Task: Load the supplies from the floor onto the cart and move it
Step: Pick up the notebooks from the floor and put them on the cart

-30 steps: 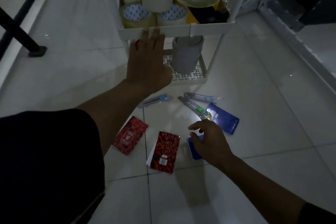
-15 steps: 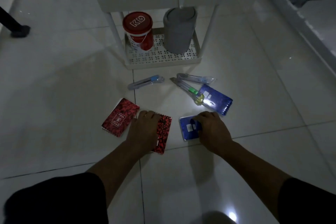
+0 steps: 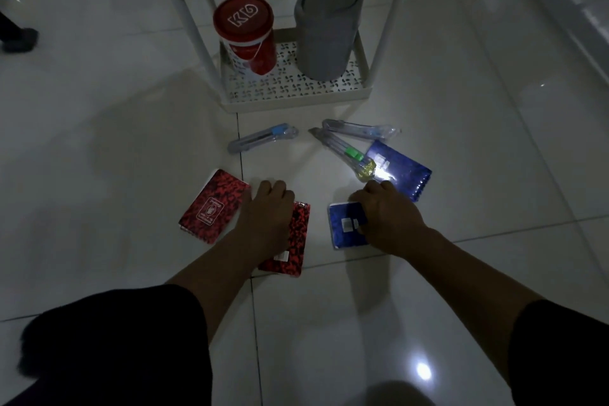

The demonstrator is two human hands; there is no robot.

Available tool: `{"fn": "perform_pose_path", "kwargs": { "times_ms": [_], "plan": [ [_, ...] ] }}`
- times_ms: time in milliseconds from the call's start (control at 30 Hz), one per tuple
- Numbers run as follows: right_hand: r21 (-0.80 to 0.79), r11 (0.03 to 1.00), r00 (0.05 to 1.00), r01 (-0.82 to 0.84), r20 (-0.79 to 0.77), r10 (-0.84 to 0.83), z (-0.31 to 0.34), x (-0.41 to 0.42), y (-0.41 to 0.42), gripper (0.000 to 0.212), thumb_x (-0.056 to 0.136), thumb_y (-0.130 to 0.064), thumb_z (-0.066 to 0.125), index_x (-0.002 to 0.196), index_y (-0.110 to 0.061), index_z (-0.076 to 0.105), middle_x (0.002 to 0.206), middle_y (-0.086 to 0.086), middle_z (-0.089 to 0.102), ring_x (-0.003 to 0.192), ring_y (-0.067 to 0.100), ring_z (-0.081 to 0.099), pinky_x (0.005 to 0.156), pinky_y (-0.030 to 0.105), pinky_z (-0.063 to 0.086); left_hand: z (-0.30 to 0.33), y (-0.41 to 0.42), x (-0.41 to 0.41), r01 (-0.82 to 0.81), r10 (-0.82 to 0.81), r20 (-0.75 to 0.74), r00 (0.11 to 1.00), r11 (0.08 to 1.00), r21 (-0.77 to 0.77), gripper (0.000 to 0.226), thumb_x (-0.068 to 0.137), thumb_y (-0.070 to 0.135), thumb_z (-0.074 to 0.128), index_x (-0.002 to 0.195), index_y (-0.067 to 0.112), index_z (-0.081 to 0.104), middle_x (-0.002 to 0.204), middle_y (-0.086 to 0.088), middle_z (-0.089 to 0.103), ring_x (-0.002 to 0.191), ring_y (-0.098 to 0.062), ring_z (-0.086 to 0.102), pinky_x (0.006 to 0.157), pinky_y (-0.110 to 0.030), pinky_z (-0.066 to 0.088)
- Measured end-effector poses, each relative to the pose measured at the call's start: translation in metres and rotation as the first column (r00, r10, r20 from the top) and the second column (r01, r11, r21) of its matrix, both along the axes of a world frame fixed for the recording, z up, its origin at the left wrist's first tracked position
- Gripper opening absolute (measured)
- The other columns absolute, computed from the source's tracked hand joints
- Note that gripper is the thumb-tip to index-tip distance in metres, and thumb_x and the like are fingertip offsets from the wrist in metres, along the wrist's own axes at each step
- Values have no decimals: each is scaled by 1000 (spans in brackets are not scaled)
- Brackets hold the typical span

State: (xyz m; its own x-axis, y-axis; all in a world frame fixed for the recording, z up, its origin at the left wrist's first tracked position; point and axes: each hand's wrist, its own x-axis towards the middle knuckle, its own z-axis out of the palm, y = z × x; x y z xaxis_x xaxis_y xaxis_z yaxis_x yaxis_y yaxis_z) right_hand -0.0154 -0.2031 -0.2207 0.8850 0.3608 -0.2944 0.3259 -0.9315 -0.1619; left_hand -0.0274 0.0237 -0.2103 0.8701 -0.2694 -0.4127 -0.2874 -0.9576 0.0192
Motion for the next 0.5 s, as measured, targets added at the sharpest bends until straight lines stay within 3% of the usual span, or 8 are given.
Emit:
{"fn": "perform_pose_path", "kwargs": {
  "times_ms": [133,233,400,500],
  "plan": [
    [-153,988,1000,-16,18,19,2,5,2,48,77,-37,65,118,-14,55,116,12,54,108,29,47,82,37,43,1,-3,7,27,-25,-29,999,997,66,53,77,22,68,121,4,46,131,-17,40,126,-36,32,104,-54,35],
    [-168,986,1000,-22,15,24,4,7,5,57,75,-39,69,121,-12,49,119,15,51,111,30,46,86,39,42,1,-4,8,6,-3,-55,998,999,44,53,76,20,69,120,4,45,129,-16,41,125,-35,34,99,-49,39],
    [-133,990,999,-41,-3,41,4,2,7,54,78,-32,67,122,-11,44,107,8,65,95,27,62,84,35,44,-2,-2,0,-21,18,-31,999,996,-91,50,78,9,65,123,5,43,118,-13,54,107,-30,51,81,-41,50],
    [-111,994,1000,-8,-22,5,9,-3,11,51,79,-26,66,125,-15,45,109,4,66,96,25,63,88,37,43,2,1,-4,-105,93,-60,994,963,-248,47,75,1,65,117,1,45,112,-16,54,100,-31,52,80,-44,48]
  ]
}}
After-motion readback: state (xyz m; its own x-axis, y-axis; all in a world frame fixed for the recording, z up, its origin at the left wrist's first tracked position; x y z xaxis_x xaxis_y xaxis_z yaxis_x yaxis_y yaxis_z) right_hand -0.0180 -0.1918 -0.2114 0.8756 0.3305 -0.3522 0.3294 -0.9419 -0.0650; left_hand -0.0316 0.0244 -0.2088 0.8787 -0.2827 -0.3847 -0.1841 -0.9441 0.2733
